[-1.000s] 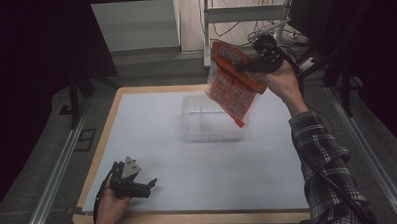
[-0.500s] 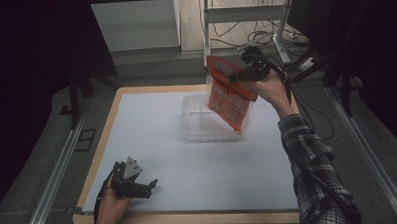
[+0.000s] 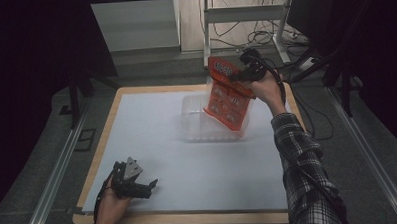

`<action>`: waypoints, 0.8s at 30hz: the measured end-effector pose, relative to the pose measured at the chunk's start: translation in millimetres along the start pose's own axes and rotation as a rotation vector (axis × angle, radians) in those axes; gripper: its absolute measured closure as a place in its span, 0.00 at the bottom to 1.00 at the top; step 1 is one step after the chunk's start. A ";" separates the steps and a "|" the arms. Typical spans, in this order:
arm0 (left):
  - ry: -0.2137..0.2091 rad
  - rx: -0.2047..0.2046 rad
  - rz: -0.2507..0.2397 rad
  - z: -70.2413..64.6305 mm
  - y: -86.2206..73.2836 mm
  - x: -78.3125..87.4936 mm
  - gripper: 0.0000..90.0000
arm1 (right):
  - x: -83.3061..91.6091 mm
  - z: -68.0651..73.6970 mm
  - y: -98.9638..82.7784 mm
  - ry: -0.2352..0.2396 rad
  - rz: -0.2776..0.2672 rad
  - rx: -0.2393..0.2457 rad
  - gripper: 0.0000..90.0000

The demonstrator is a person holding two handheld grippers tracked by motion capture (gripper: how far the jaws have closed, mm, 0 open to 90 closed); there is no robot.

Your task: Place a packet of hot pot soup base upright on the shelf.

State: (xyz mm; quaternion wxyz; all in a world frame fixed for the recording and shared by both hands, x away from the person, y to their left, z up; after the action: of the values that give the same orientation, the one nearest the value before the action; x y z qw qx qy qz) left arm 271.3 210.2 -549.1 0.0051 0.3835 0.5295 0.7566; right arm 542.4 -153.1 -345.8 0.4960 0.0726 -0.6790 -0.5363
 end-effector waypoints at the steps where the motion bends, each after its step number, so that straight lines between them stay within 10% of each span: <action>1: 0.000 0.001 -0.001 -0.3 0.0 -0.2 0.01 | -0.3 -2.3 -1.1 -0.011 -0.005 -0.006 0.98; 24: -0.003 -0.016 0.012 -1.6 -0.2 -1.4 0.01 | -4.6 -39.9 -26.3 -0.182 -0.038 -0.056 0.82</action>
State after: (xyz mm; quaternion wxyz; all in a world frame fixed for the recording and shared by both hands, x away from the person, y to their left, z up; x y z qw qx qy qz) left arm 271.3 208.5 -550.3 0.0047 0.3879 0.5210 0.7603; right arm 563.3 -187.3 -372.3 0.4240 0.0225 -0.7044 -0.5688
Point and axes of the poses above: each handheld gripper's, and its own axes: x roughly backward along the jaws, y roughly out of its top, z roughly to its left, the point moved 2 cm from there along -x, roughly forward along the jaws, and after that the axes turned 8 degrees about -z, right-handed, at the moved point
